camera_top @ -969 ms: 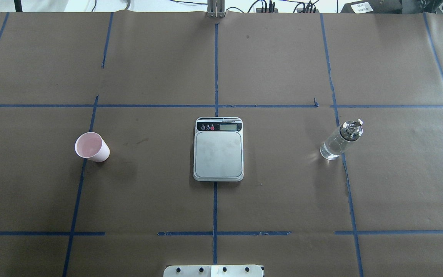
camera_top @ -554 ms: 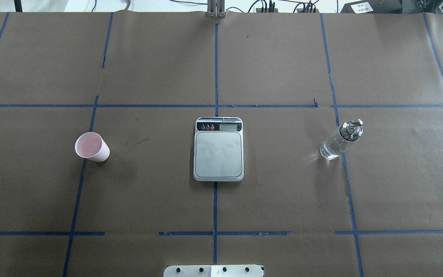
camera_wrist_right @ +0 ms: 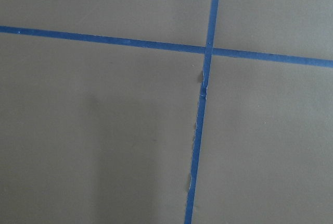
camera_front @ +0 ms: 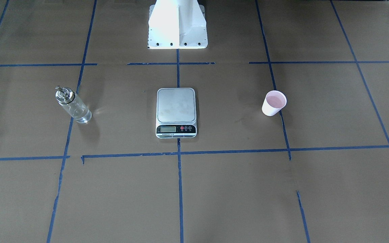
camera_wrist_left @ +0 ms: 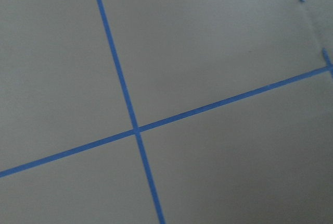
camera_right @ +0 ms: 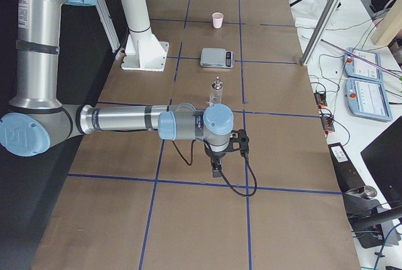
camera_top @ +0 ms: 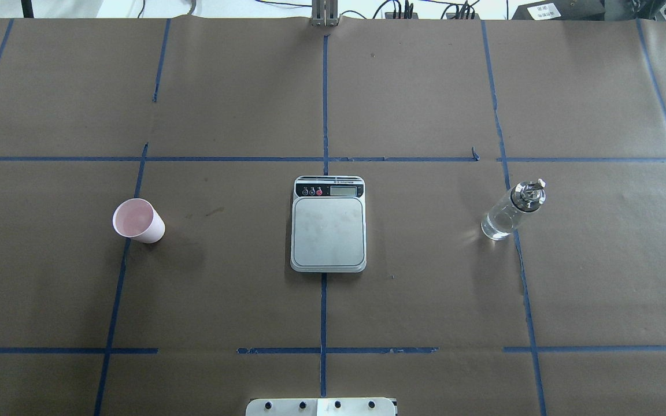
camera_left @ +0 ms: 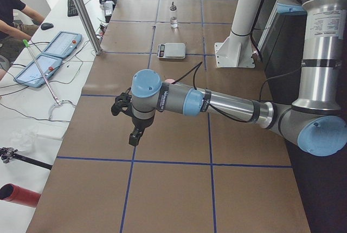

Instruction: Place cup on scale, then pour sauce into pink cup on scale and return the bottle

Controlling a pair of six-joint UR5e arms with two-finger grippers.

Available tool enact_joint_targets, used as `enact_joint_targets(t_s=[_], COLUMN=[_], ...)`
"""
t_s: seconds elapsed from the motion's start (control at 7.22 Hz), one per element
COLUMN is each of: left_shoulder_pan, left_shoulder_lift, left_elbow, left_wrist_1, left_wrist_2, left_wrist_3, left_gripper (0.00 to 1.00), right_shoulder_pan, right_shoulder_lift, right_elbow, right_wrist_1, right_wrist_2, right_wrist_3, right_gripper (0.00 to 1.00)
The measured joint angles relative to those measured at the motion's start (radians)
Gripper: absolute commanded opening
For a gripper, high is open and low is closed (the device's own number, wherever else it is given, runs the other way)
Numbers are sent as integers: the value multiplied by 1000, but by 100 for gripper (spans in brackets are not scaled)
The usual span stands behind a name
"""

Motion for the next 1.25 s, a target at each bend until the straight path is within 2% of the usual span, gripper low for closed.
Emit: enact_joint_targets(t_s=[0.28,0.55,0.69,0.97,1.11,1.25], left_shoulder_pan=[56,274,389,557,634,696], left_shoulder_lift=[28,25,-2,-66,-90,-107], left_elbow=[-13,-68,-82,-92,-96,-87], left_wrist_1=[-197,-337,-356,-366,-365,-364], left_wrist_2=[-13,88,144,196,231,273], left_wrist_3=[-247,-572,-684,-845,-911,-977], left_gripper=[100,100,100,100,98,91], right_shoulder_pan=[0,-3,-4,-10,-14,-17], right_shoulder_lift=[-2,-9,-10,-9,-5,0], right_elbow=[1,-3,-6,-24,-36,-46], right_wrist_1=[23,77,86,89,90,91], right_wrist_2=[16,28,30,35,44,61], right_wrist_3=[2,2,3,3,2,1], right_gripper=[100,100,100,100,100,100])
